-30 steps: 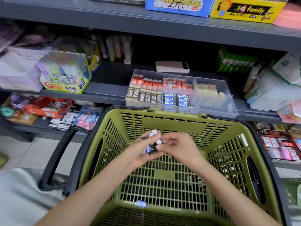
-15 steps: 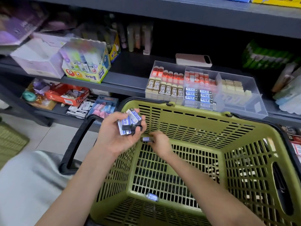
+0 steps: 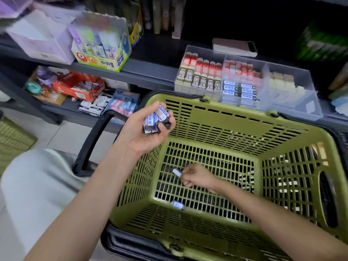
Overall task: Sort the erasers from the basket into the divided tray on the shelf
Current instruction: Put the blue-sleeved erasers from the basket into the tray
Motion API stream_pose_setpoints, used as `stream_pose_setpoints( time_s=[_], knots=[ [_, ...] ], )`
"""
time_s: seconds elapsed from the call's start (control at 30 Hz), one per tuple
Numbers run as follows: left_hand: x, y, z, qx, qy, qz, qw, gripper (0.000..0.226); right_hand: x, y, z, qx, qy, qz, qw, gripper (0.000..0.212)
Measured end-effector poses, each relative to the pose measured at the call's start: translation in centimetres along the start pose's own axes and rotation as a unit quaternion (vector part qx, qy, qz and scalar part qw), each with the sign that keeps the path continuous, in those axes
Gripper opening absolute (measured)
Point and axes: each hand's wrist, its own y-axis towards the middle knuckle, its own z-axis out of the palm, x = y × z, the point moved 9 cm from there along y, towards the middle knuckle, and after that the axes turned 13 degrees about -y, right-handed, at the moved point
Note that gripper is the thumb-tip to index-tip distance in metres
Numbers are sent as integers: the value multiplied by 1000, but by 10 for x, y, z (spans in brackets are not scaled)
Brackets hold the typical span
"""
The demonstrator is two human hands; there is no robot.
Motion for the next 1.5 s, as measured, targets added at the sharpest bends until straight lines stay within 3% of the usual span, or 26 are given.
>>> stream_pose_setpoints(
  time_s=[0.1, 0.2, 0.4, 0.57, 0.77, 0.9, 1.0, 1.1, 1.23, 1.37, 1.5],
  knots=[
    [0, 1, -5, -29, 21, 16, 999, 8, -26, -31, 43, 69, -28, 28, 997, 11],
    [2, 1, -8, -39, 35, 13, 999, 11, -29, -38, 60, 29, -56, 35, 997, 24],
    [4, 2, -15, -56, 57, 19, 997, 8, -2, -33, 66, -9, -155, -9, 988, 23],
    [3, 2, -16, -57, 69, 26, 996, 8, -8, -26, 75, 53, -136, 48, 988, 42],
    [5, 0, -17, -74, 86, 28, 993, 5, -19, -23, 76, 77, -108, 104, 986, 36],
    [6, -2, -17, -84, 102, 29, 991, 13, -18, -25, 74, 53, -96, 88, 990, 38],
    [5, -3, -19, -94, 129, 42, 986, 17, -14, -33, 71, 63, -15, 78, 995, 30],
    [0, -6, -22, -106, 160, 69, 979, 21, -11, -43, 50, 47, 91, 103, 989, 36],
    [-6, -10, -26, -128, 243, 113, 955, 27, 8, -61, 3, 4, 301, 114, 947, 38],
    [5, -12, -22, -132, 309, 130, 933, 27, 53, -86, -61, -68, 435, 1, 898, 8],
    [34, -1, -6, -119, 331, 90, 932, 38, 91, -117, -115, -162, 470, -110, 861, 16]
  ],
)
